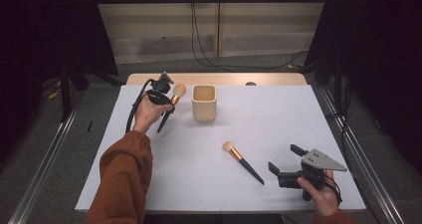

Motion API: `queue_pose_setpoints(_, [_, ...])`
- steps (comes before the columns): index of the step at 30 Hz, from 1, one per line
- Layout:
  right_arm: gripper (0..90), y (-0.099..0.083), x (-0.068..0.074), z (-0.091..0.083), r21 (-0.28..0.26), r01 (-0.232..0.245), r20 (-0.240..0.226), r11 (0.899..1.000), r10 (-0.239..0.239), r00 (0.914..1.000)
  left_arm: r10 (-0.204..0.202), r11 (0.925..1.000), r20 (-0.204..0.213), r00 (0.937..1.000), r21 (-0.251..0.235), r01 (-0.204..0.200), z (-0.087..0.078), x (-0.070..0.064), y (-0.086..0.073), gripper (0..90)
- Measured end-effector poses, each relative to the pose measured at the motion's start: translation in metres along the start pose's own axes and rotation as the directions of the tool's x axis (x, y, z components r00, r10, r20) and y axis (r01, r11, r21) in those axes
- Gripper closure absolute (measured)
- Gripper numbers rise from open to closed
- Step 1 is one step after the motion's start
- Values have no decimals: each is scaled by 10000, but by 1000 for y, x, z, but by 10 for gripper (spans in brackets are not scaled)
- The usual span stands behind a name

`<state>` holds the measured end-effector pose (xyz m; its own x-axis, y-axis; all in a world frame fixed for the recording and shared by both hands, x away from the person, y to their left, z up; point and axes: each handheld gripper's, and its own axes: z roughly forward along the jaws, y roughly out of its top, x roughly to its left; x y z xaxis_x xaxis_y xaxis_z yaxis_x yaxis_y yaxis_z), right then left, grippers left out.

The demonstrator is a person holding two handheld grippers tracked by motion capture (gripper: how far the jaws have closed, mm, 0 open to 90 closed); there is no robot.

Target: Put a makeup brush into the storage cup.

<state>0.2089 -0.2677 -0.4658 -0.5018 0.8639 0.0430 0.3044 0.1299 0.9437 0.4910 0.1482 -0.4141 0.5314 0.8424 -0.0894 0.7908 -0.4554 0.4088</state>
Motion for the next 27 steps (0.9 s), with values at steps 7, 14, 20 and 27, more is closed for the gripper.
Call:
queue_pose_setpoints(7, [4,0,0,0,-35,-14,-24,10000,14,10000,225,9963,126,9997,-836,-214,-5,-2,-3,741])
queue_pose_setpoints(14, [4,0,0,0,-39,-38,-26,10000,38,10000,186,9817,361,9992,-1899,-114,-11,-2,-10,741])
queue_pose_setpoints(20, [4,0,0,-1,-108,-54,10,9999,54,10000,98,9674,426,9990,-2533,14,-16,0,-16,740])
queue_pose_setpoints(27, [4,0,0,0,-116,-87,8,9999,87,10000,329,9414,769,9965,-3373,-51,-26,1,-24,740])
